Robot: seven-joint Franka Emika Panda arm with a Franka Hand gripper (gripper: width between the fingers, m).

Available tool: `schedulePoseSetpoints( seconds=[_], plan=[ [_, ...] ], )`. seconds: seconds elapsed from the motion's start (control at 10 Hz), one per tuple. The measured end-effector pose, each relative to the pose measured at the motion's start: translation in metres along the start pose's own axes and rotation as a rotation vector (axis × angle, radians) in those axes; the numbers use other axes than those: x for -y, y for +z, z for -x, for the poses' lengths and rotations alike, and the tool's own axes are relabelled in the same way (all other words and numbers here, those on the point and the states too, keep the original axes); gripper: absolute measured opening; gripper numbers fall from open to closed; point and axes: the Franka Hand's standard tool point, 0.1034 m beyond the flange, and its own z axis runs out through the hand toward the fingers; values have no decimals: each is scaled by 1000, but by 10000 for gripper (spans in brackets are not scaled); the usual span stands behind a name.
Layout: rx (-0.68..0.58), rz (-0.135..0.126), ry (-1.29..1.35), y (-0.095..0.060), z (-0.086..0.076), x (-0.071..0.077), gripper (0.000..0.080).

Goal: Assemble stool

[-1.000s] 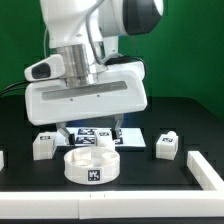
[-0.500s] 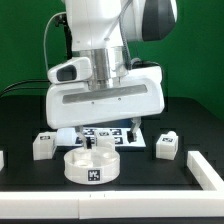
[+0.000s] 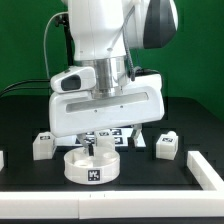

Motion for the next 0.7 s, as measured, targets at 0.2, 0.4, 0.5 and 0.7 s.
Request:
schedulePoseSetpoints(
  seconds=[0.2,0.4,0.5,0.7],
  plan=[
    [1,2,-14,13,2,8,649],
    [2,2,-14,15,3,8,562],
    [2,2,-14,15,3,8,426],
    [2,2,-14,15,3,8,311]
  ],
)
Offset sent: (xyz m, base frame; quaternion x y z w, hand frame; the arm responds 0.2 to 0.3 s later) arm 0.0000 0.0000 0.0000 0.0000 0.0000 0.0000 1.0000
